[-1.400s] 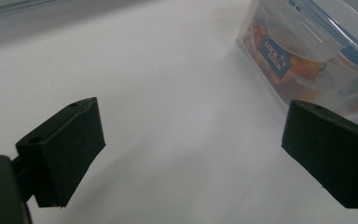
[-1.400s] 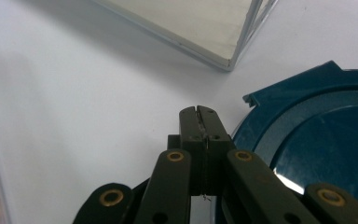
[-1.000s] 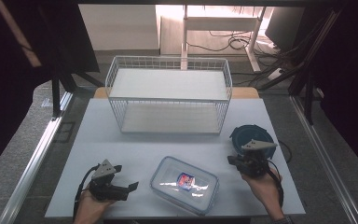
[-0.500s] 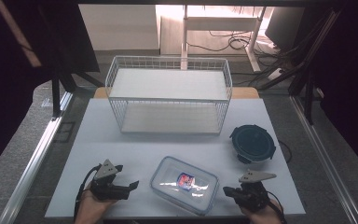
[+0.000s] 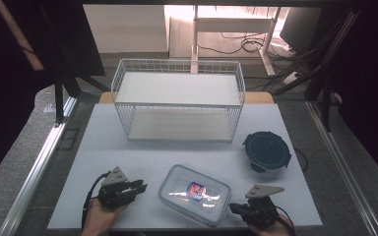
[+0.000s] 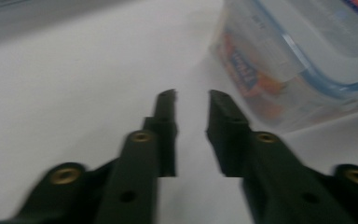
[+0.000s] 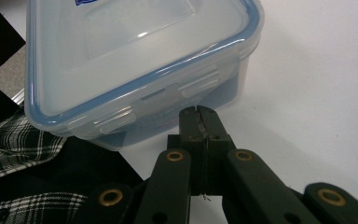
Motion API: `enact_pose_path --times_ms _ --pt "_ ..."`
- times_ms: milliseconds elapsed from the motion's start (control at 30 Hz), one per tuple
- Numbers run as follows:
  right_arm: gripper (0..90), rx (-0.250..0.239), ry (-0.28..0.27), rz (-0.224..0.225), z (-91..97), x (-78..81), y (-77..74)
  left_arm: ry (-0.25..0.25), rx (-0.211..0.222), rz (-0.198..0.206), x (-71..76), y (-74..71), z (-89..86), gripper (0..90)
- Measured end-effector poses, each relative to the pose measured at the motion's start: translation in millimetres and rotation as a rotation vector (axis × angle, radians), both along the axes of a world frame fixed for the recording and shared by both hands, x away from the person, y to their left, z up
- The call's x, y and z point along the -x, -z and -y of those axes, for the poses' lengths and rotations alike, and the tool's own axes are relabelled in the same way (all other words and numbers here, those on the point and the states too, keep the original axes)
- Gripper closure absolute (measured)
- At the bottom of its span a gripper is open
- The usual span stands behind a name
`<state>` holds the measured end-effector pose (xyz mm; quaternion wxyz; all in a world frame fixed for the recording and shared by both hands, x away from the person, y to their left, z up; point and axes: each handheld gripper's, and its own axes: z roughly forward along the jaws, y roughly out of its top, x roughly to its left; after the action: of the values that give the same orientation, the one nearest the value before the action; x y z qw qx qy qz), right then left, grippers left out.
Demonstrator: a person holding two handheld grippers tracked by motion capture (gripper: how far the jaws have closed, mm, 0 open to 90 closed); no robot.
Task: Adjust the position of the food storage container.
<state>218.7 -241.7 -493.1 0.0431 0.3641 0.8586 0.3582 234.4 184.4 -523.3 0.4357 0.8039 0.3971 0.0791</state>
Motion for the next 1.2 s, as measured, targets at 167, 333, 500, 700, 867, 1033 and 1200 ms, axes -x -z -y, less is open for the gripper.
enact_pose_path --times_ms 167,333,500,700,867,1033,1200 --pt "89.2 0.003 0.003 0.0 0.2 -0.3 0.0 0.086 -0.017 -0.027 -7.1 3.1 27.4 90.0" --pt "89.3 0.001 -0.002 0.001 -0.9 -0.1 -0.6 0.098 -0.046 -0.026 -7.4 3.1 39.6 90.0" --pt "89.2 0.007 0.005 0.009 -3.6 -1.3 -2.1 0.106 -0.032 -0.045 -7.4 4.7 40.3 90.0" --pt "89.3 0.014 0.02 0.017 -9.2 -15.0 -2.4 0.073 -0.037 -0.06 -2.8 3.6 34.5 90.0" --pt "89.3 0.029 0.012 0.032 -21.3 -30.5 -1.9 0.043 -0.052 -0.058 2.4 3.0 24.7 90.0" --pt "89.3 0.036 -0.004 0.038 -40.5 -53.6 -0.7 -0.017 -0.059 -0.06 0.7 2.8 12.1 90.0" --pt "89.3 0.053 0.011 0.055 -52.0 -77.2 -0.1 -0.046 -0.06 -0.059 -7.6 2.9 10.9 90.0"
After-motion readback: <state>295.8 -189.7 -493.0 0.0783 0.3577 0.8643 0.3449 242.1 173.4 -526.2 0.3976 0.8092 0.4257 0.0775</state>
